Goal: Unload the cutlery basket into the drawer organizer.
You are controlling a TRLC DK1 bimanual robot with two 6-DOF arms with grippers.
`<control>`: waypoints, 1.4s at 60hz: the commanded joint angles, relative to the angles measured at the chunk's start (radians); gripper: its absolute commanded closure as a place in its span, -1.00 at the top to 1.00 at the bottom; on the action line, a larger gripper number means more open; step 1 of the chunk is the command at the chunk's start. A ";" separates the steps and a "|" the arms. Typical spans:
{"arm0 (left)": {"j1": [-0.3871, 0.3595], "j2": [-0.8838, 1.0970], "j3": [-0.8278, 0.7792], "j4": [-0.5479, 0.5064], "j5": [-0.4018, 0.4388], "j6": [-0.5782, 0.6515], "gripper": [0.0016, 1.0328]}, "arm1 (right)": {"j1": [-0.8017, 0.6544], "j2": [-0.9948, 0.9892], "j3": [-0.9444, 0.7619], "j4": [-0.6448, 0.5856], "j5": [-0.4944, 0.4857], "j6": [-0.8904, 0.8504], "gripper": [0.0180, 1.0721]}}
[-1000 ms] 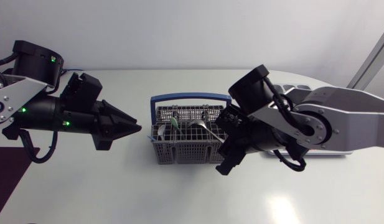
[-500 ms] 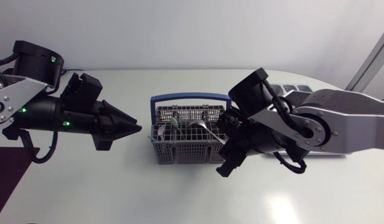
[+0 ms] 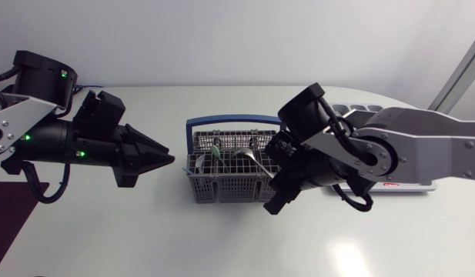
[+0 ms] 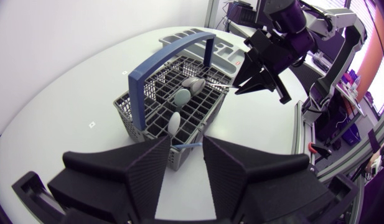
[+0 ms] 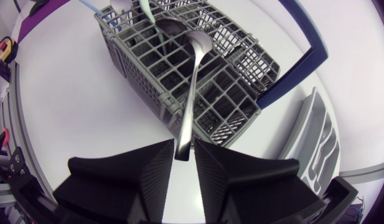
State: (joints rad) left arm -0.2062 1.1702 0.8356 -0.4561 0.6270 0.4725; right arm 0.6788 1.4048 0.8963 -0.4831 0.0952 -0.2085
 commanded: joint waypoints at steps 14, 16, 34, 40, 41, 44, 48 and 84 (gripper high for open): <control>-0.012 -0.014 -0.024 -0.010 0.002 -0.002 -0.25 | -0.002 0.043 0.044 -0.012 0.014 0.024 -0.48; -0.012 -0.015 -0.023 -0.010 0.002 -0.002 -0.25 | -0.002 0.048 0.043 -0.011 0.014 0.024 -0.49; -0.012 -0.017 -0.018 -0.013 0.002 -0.002 -0.25 | -0.002 0.048 0.049 -0.012 0.015 0.026 -0.73; -0.013 -0.017 -0.020 -0.013 0.002 -0.002 -0.25 | -0.004 0.045 0.044 -0.012 0.015 0.023 -0.75; -0.013 -0.017 -0.018 -0.013 0.002 -0.002 -0.25 | -0.004 0.045 0.043 -0.012 0.015 0.023 -0.75; -0.013 -0.017 -0.018 -0.015 0.002 -0.002 -0.25 | -0.004 0.037 0.038 -0.012 0.015 0.018 -0.75; -0.013 -0.018 -0.013 -0.018 0.002 -0.002 -0.25 | -0.007 0.020 0.032 -0.015 0.015 0.015 -0.75; -0.102 0.013 0.026 -0.007 -0.046 -0.034 -0.25 | -0.048 -0.069 -0.011 -0.028 -0.012 -0.017 -0.75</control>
State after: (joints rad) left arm -0.2993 1.1698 0.8368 -0.4698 0.5888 0.4591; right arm 0.6456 1.3380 0.9138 -0.5018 0.0834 -0.2131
